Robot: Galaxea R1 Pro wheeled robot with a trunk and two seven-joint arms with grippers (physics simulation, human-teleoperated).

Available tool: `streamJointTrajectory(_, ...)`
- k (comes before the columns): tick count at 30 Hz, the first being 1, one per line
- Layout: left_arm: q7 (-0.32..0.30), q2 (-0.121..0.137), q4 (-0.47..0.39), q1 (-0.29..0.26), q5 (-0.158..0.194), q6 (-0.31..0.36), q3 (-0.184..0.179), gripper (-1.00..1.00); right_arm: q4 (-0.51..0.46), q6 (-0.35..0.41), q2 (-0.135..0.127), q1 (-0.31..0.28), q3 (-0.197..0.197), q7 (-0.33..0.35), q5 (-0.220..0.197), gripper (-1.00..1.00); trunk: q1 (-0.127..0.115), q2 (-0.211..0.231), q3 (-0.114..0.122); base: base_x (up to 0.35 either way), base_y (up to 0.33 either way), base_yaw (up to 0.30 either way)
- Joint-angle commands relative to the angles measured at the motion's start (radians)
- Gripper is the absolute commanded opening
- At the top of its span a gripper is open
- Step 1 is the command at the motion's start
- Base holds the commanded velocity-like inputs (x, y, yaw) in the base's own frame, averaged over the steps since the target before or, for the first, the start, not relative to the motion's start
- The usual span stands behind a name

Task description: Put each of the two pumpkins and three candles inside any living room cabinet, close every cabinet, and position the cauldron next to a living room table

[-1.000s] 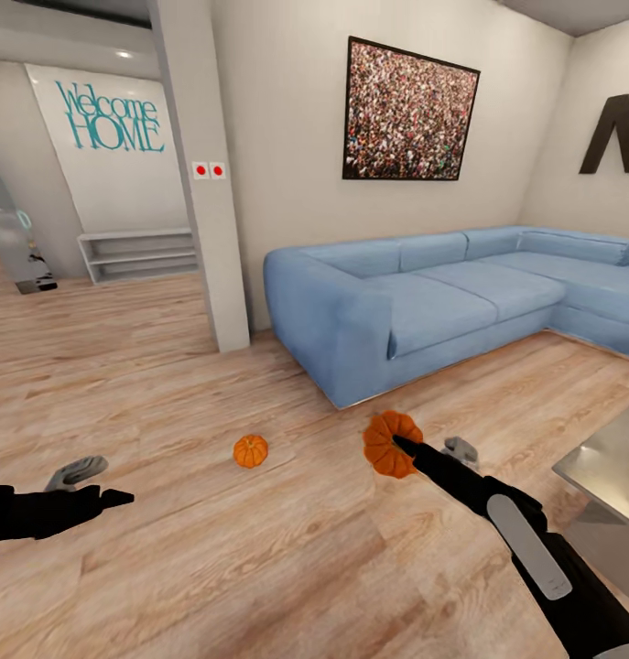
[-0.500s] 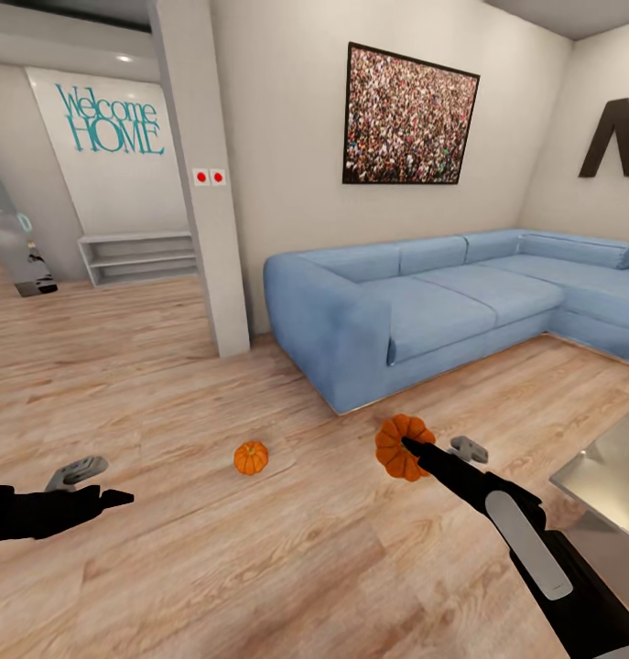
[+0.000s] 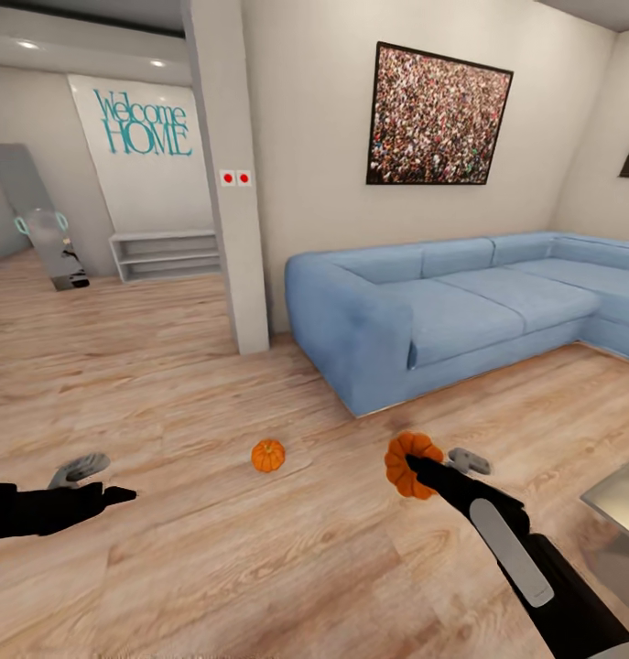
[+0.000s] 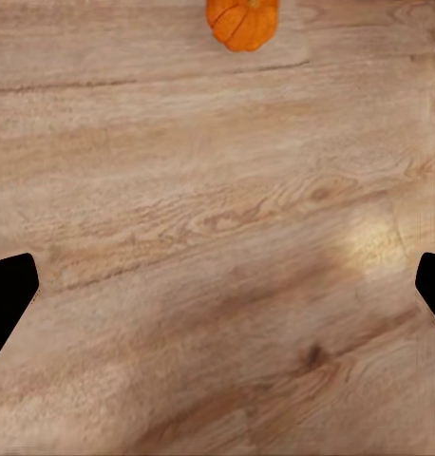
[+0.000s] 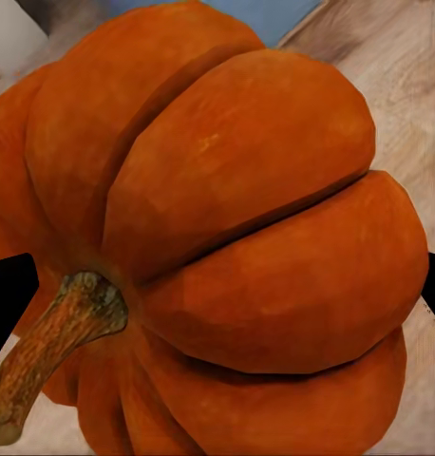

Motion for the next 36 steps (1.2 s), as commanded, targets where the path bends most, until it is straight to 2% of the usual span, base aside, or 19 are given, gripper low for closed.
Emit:
streamJointTrajectory(1,0.010,0.000,-0.007,-0.003,0.011,0.001,0.005,1.00,0.000,-0.002,0.005,-0.001,0.007,-0.018,0.007,-1.00,0.000,-0.001,-0.001,0.000,0.000,0.287)
streamJointTrajectory(3,0.011,-0.002,-0.012,-0.005,0.013,0.000,0.020,1.00,0.005,-0.002,0.011,-0.001,0.013,-0.026,0.026,-1.00,0.000,-0.001,-0.001,0.000,0.000,0.289)
streamJointTrajectory(8,0.014,-0.041,-0.011,-0.006,0.013,-0.002,0.025,1.00,0.009,-0.003,0.014,-0.001,0.013,-0.025,0.037,-1.00,0.000,-0.001,-0.001,0.133,0.000,0.290)
streamJointTrajectory(10,0.015,-0.065,0.007,-0.006,0.012,-0.002,0.023,1.00,0.009,-0.003,0.015,-0.001,0.013,-0.023,0.036,-1.00,0.000,-0.001,-0.001,0.299,0.000,0.290)
streamJointTrajectory(12,0.013,-0.076,0.023,-0.006,0.011,-0.002,0.025,1.00,0.009,-0.004,0.015,-0.001,0.013,-0.020,0.036,-1.00,0.000,-0.001,-0.001,0.313,0.050,0.290)
streamJointTrajectory(27,0.009,-0.082,0.031,-0.006,0.009,0.000,0.026,1.00,0.009,-0.003,0.015,-0.001,0.015,-0.023,0.036,-1.00,0.000,-0.001,-0.001,0.233,0.052,0.290)
streamJointTrajectory(36,0.009,-0.082,0.031,-0.006,0.010,0.000,0.027,1.00,0.015,-0.002,0.015,-0.001,0.014,-0.022,0.033,-1.00,0.000,-0.001,-0.001,0.046,0.026,0.291)
